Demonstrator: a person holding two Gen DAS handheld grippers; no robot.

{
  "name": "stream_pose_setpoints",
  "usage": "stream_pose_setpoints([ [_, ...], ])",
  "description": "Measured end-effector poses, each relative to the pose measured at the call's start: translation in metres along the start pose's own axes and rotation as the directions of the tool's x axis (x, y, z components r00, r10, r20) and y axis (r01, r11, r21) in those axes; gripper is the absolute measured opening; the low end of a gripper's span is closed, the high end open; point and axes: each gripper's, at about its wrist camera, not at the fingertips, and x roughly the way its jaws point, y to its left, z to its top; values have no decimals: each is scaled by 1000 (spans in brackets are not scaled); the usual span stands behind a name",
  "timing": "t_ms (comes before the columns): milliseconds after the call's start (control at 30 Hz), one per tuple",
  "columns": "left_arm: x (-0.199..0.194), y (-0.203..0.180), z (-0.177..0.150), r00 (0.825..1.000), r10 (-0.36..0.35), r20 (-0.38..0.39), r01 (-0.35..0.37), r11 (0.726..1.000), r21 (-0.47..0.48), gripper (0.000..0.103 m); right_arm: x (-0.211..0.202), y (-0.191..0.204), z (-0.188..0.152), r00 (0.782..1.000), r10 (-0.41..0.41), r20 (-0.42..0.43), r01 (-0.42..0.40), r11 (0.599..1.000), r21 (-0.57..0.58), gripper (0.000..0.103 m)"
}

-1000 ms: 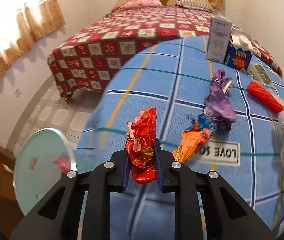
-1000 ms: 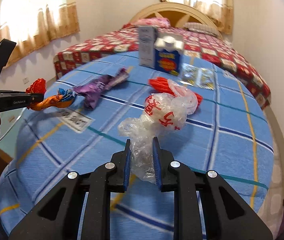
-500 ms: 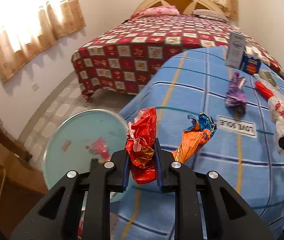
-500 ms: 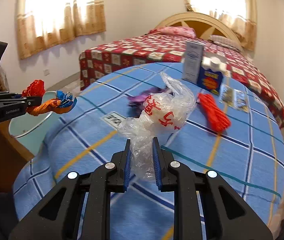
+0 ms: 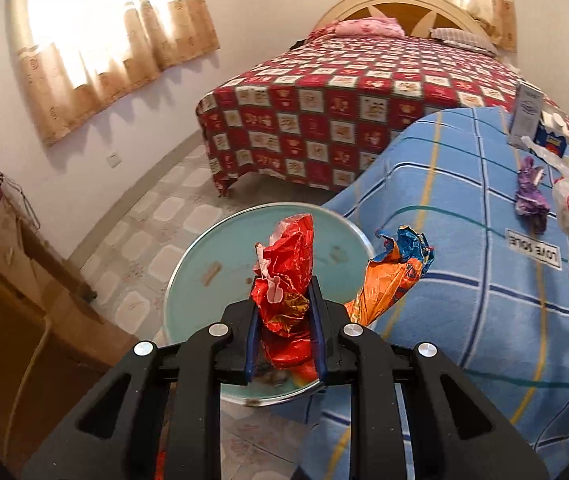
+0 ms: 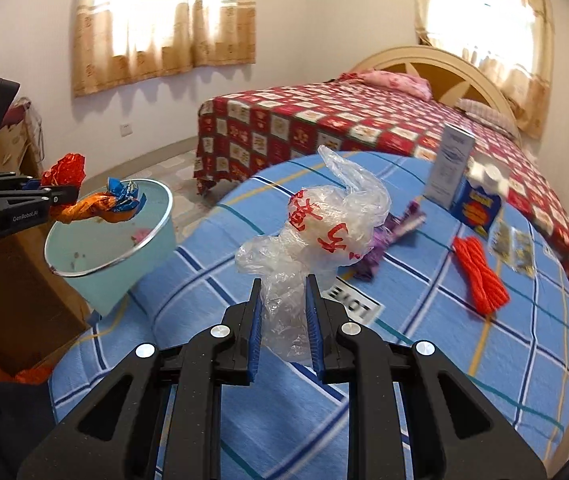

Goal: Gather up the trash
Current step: 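Carry the wrappers and clear printed bag over the blue bin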

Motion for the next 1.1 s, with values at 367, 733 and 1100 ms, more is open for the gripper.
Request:
stream_pose_setpoints([
  [367,2,32,-8,998,61,-5,-61,997,-39,21,23,34,31,998,57,-4,-57,995,-76,20],
  [733,-1,56,-9,995,104,4,-104,992,-73,21,45,63,60,996,84,-7,-84,989,-121,20],
  [1100,5,74,-11,990,138,-9,-138,985,-101,21,63,87,78,994,108,-26,-111,982,-155,20],
])
